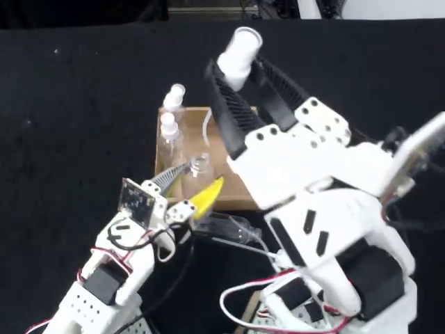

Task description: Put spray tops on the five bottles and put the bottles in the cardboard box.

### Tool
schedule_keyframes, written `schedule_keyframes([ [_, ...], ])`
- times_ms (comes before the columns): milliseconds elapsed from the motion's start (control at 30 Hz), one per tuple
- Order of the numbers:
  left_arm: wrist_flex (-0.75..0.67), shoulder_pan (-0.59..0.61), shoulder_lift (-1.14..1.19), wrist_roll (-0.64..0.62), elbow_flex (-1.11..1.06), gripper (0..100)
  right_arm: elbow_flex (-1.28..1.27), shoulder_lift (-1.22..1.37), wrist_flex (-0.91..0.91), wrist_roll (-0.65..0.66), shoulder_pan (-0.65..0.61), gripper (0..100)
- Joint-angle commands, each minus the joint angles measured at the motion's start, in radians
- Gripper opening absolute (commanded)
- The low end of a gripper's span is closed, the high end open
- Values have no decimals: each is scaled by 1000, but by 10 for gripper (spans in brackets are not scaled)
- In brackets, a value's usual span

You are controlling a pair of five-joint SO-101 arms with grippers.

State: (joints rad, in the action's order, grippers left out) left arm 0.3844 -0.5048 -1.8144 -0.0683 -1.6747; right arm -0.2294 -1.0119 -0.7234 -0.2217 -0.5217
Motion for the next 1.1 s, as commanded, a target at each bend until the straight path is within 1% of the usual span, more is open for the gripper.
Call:
schedule_keyframes([
  [0, -49, -8, -12, -2, -18, 30, -13, 4, 18, 71, 21, 15],
  [100, -61, -10, -12, -2, -24, 30, -5, 28, 14, 75, 20, 15],
  [167, -112, -8, -12, -2, -24, 30, -5, 48, 20, 64, 20, 15],
  [300, -176, 30, -12, -3, -24, 30, -4, 88, 17, 63, -49, 15],
  [433, -210, 45, -12, -2, -24, 30, -8, 90, 12, 63, -77, 14],
  [667, -210, 36, -12, -8, -24, 30, -19, 74, 21, 57, -77, 15],
  [867, -212, 36, -12, -9, -24, 30, -102, 128, 141, 61, -74, 15],
  [1067, -212, 36, -12, -9, -24, 30, -116, 134, 155, 63, -74, 15],
])
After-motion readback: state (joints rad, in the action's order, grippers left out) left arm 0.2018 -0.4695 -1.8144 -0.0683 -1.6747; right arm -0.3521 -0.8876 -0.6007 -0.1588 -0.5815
